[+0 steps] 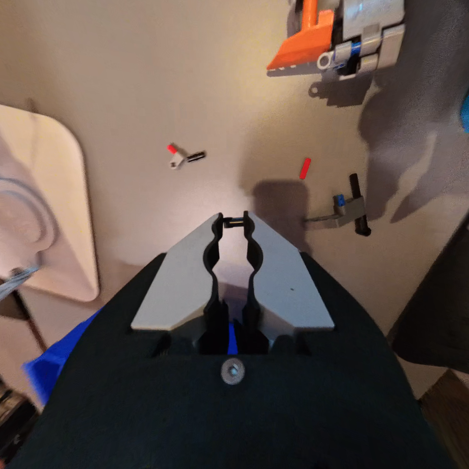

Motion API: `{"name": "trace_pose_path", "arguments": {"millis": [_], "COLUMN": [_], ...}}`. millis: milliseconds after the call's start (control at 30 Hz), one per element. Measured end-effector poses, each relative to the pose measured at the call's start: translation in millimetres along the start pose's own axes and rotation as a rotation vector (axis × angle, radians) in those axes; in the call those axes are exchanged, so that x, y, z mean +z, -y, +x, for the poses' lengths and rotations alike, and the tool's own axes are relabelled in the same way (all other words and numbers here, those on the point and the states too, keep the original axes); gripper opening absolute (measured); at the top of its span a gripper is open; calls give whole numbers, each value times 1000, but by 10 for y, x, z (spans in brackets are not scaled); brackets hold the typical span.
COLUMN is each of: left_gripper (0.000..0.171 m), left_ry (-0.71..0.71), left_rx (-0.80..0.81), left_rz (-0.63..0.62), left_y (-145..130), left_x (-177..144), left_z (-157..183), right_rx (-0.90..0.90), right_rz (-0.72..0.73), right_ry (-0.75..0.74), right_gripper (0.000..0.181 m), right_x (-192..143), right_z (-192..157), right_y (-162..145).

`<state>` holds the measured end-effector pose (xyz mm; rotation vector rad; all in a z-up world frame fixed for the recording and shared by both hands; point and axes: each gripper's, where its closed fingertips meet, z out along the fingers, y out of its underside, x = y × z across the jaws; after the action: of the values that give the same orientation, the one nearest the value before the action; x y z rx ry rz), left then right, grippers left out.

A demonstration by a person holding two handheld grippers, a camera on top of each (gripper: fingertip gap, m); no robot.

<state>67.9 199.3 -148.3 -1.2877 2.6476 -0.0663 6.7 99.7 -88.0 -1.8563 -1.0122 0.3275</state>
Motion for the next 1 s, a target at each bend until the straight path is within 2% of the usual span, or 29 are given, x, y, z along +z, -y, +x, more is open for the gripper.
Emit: {"name": "trace_pose_path", "arguments": {"millis": [100, 200, 267, 400, 467, 600, 733, 900, 1000], "left_gripper": [14, 14, 15, 34, 34, 32, 31, 32, 33], "left_ry": [-112, -213, -204, -214, -196, -64, 50, 132, 127], "left_rx": [-26, -73, -65, -118, -154, -180, -232, -284, -310], "left_rz": [-49, 28, 32, 158, 231, 319, 333, 292, 261], "left_y": [-18, 153, 171, 249, 236, 1, -417, -953, -1191], "left_x": [290, 278, 260, -19, -242, -740, -1135, -1335, -1322], "left_z": [141, 252, 227, 113, 12, -258, -467, -570, -542], "right_rx": [3, 6, 7, 27, 39, 99, 184, 294, 323], "right_rz": [10, 20, 23, 60, 85, 170, 270, 442, 462], "right_ry": [1, 1, 1, -8, -39, -131, -278, -423, -456], "right_gripper": [11, 11, 11, 11, 11, 9, 9, 10, 10], "right_x": [-29, -52, -59, -133, -224, -478, -845, -1357, -1465], "right_z": [8, 17, 20, 75, 156, 394, 722, 1023, 1097], "right_y": [12, 24, 24, 65, 91, 141, 128, 121, 54]}}
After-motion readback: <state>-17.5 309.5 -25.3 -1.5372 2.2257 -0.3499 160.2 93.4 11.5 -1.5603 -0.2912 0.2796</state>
